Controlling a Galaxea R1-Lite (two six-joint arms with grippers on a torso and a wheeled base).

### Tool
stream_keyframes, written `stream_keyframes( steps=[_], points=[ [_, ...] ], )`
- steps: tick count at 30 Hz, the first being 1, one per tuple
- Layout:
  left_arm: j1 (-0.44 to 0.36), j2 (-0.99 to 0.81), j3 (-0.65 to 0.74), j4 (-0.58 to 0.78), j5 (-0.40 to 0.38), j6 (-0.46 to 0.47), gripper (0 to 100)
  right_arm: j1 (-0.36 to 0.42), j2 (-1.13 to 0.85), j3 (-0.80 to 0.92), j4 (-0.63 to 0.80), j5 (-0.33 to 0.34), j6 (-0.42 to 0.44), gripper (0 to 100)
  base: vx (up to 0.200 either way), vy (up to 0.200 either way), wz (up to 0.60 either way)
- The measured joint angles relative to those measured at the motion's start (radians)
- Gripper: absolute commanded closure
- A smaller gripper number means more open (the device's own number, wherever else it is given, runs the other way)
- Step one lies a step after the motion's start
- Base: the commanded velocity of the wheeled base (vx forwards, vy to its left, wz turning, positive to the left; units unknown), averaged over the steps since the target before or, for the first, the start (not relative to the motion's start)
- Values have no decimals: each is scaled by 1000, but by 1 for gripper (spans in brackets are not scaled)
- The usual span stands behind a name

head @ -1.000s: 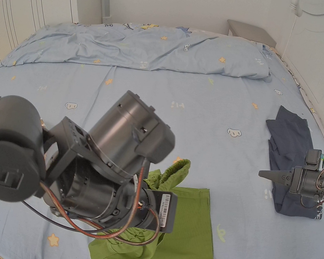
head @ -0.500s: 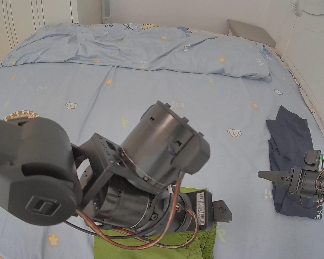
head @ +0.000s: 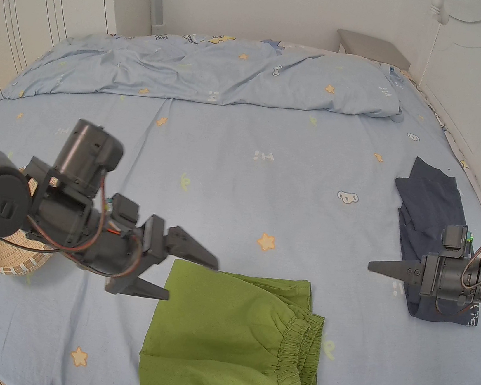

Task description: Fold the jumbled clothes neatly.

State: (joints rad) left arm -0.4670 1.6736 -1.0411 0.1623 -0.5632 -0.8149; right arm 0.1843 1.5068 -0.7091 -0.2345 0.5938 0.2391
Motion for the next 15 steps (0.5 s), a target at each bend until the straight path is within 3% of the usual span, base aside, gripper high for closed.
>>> stream_keyframes(
  steps=[7, 11, 15],
  points=[
    [228, -12, 222, -87, -174, 262, 0, 272, 44, -13, -2, -2, 29, 0, 0, 0, 0],
    [284, 19, 298, -131, -222, 361, 0, 416, 128, -49, 1, -4, 44, 0, 0, 0, 0],
    [298, 64, 327, -160, -242, 394, 0, 520, 209, -87, 16, -5, 99, 0, 0, 0, 0]
  ],
)
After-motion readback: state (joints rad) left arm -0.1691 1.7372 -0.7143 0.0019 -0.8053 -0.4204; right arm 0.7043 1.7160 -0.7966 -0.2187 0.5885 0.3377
